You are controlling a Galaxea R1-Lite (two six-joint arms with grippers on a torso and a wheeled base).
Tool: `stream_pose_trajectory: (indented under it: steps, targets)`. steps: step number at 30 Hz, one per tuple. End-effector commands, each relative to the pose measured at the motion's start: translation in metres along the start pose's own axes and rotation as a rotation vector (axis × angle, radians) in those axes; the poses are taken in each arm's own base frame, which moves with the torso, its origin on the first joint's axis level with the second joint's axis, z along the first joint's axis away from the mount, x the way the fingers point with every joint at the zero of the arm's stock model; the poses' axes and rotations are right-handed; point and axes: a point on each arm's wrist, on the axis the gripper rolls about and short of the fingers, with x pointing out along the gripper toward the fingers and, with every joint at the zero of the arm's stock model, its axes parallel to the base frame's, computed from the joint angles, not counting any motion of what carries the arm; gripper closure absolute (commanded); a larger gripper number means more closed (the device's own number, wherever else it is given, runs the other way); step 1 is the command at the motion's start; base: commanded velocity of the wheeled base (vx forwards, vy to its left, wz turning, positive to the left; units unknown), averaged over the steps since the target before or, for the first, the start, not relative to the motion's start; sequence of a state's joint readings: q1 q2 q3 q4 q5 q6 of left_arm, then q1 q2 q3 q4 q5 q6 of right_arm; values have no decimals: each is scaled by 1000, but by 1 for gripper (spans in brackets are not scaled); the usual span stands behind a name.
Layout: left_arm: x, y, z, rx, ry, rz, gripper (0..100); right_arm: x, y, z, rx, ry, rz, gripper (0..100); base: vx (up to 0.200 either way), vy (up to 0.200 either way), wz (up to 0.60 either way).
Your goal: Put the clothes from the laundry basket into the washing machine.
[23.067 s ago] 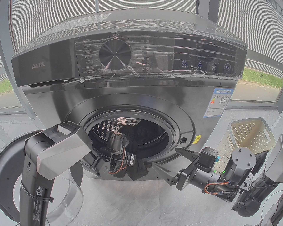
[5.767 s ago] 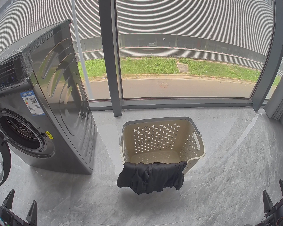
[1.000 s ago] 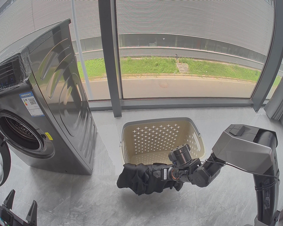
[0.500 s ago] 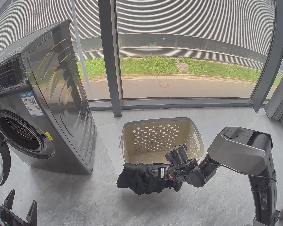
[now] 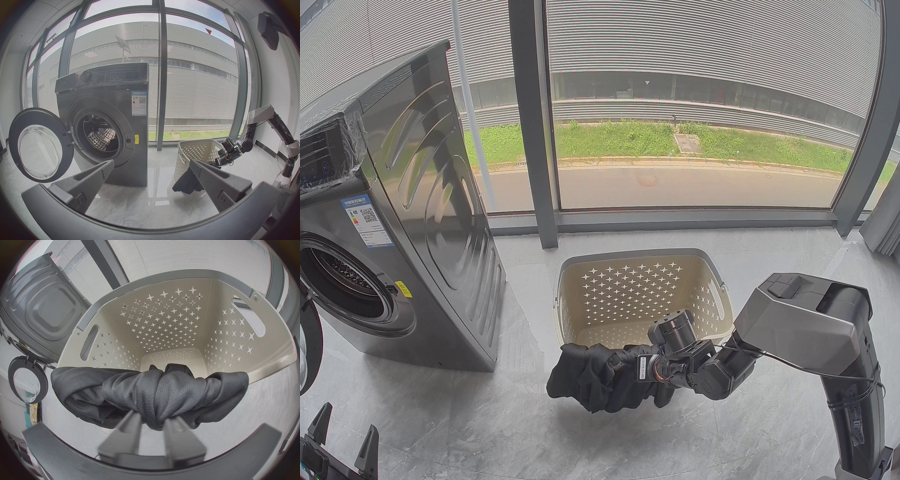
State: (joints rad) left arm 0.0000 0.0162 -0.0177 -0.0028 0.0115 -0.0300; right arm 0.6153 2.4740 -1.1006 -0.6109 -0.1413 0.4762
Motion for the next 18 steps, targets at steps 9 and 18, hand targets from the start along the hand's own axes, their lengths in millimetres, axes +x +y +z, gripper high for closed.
stream_pose_trajectory:
  steps: [9,18]
  targets:
    - [0,0,-5,-1,0,1,0,-19,11,3,-19,-12,27,100,0,0,0]
    - [0,0,-5,1,0,1,0,-111,27,31,-51,-121,113,100,0,0,0]
